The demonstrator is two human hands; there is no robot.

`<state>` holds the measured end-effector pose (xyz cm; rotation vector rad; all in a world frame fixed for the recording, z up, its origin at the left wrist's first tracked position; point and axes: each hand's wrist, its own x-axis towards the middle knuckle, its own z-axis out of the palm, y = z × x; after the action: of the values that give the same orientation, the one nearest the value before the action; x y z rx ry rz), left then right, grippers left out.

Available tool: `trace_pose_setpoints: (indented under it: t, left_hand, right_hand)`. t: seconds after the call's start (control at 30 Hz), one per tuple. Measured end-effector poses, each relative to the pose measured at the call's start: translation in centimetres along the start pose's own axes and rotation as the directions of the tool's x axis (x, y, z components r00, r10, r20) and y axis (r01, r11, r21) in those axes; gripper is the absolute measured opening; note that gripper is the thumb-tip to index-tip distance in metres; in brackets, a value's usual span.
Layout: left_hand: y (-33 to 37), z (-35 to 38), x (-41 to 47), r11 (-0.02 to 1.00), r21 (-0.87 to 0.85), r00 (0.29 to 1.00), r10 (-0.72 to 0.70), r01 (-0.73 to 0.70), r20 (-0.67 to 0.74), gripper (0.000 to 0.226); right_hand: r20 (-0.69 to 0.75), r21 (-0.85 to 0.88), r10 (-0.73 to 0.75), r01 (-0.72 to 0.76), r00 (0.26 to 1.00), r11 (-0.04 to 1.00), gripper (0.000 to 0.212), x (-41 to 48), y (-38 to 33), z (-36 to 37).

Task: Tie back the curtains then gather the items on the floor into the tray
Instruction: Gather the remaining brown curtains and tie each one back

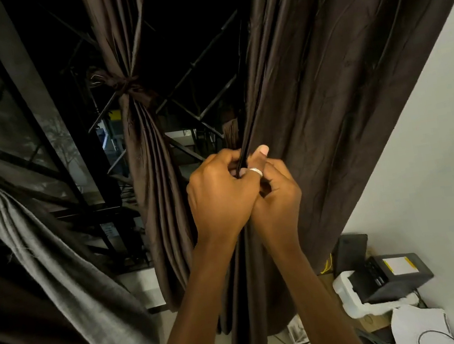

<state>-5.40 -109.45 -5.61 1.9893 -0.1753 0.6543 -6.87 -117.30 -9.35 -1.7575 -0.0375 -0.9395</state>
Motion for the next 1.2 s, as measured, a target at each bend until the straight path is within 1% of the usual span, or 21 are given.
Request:
trace_pose_setpoints:
  t: [0.07,0.17,0.2,0.23,0.27,0.3,0.37,0.4,0.43,0.53,0.57,0.63,0.7,0.73,0.8,0.83,0.87,0.97,1.03,1.1,1.2]
  left_hand:
    - [0.3,0.4,0.2,0.996,0.083,0.999,-0.041,0.044,-0.035,0.037]
    - [-0.1,0.5,0.4,0.998,0.048,0.996,-0.043,0.047,-0.074,0.035]
    - [-0.4,0.5,0.5,0.998,0.043,0.996,-0.040,0.044,-0.085,0.036]
    - [-0.6,0.5,0.6,0.998,0.043,0.995,-0.035,0.039,-0.092,0.037]
    - [-0.9,0.4,0.6,0.999,0.035,0.995,-0.026,0.030,-0.095,0.037]
    - [-1.1,0.4,0.6,1.000,0.020,0.995,-0.018,0.020,-0.094,0.037]
    - [-1.3,0.2,0.6,1.000,-0.006,0.996,-0.005,0.004,-0.088,0.037]
    - [-1.4,0.2,0.6,1.000,-0.013,0.996,-0.001,-0.001,-0.087,0.037]
    - [-1.5,0.1,0.6,1.000,-0.018,0.996,0.004,-0.006,-0.088,0.037]
    - [-1.6,0.1,0.7,1.000,-0.018,0.997,0.015,-0.016,-0.076,0.037]
    - [-1.5,0.1,0.6,1.000,-0.022,0.998,0.014,-0.016,-0.068,0.037]
    - [-1.4,0.1,0.5,0.999,-0.032,0.998,0.007,-0.009,-0.060,0.036]
    - [-1.4,-0.1,0.6,0.999,-0.032,0.998,0.000,-0.002,-0.066,0.035]
    - [-1.4,-0.3,0.6,0.999,-0.032,0.998,-0.002,-0.001,-0.070,0.035]
    - [-1.6,-0.6,0.7,0.999,-0.037,0.998,-0.001,-0.001,-0.068,0.035]
    - [-1.7,-0.7,0.7,0.999,-0.039,0.998,-0.002,-0.001,-0.067,0.035]
    - [-1.7,-0.9,0.8,0.999,-0.038,0.998,-0.003,0.000,-0.069,0.036]
    - [-2.0,-1.2,1.0,0.999,-0.035,0.995,-0.006,0.003,-0.096,0.037]
    - [-2.0,-1.1,1.0,0.999,-0.043,0.995,-0.009,0.005,-0.097,0.038]
    - [-1.8,-0.8,0.7,0.999,-0.045,0.996,0.010,-0.014,-0.088,0.037]
    - [-1.0,0.0,0.2,0.997,-0.048,0.997,0.049,-0.053,-0.067,0.028]
  right_hand:
    - [0.039,0.017,-0.011,0.011,0.999,1.000,0.013,-0.1,-0.2,-0.2]
    - [0.129,-0.015,-0.037,0.039,0.991,0.999,0.019,0.3,0.0,-1.3]
    - [0.118,-0.048,-0.047,0.053,0.992,0.997,0.021,0.6,0.3,-2.0]
    - [0.067,-0.097,-0.049,0.055,0.997,0.994,0.022,1.0,0.8,-2.8]
    - [-0.027,-0.152,-0.031,0.027,0.999,0.988,0.023,1.4,1.4,-3.9]
    - [-0.152,-0.207,-0.004,-0.028,0.988,0.978,0.024,2.0,2.0,-5.0]
    - [-0.396,-0.289,0.009,-0.134,0.918,0.948,0.028,3.4,2.8,-7.3]
    - [-0.464,-0.321,0.008,-0.176,0.886,0.931,0.036,4.2,3.2,-8.2]
    - [-0.489,-0.344,0.026,-0.221,0.872,0.913,0.047,5.0,3.4,-9.1]
    - [-0.444,-0.395,0.119,-0.314,0.888,0.863,0.074,7.5,4.1,-10.6]
    - [-0.421,-0.387,0.157,-0.334,0.893,0.860,0.079,8.2,4.2,-10.9]
    - [-0.364,-0.297,0.272,-0.387,0.891,0.873,0.082,9.1,4.3,-11.6]
    - [-0.280,-0.197,0.350,-0.410,0.894,0.890,0.074,9.4,4.3,-12.3]
    - [-0.239,-0.169,0.359,-0.403,0.902,0.900,0.064,9.4,4.3,-12.7]
    - [-0.182,-0.174,0.349,-0.379,0.919,0.909,0.036,9.3,4.6,-13.7]
    - [-0.181,-0.204,0.336,-0.369,0.925,0.907,0.023,9.2,4.7,-14.1]
    - [-0.197,-0.233,0.323,-0.364,0.926,0.902,0.017,9.2,4.8,-14.5]
    - [-0.352,-0.313,0.273,-0.388,0.895,0.867,0.021,9.0,4.7,-15.1]
    - [-0.414,-0.324,0.233,-0.382,0.880,0.866,0.021,8.2,4.2,-14.5]
    - [-0.394,-0.344,0.189,-0.335,0.900,0.877,0.021,7.0,3.7,-13.3]
    - [-0.306,-0.344,0.155,-0.261,0.939,0.902,0.018,4.9,3.1,-10.7]
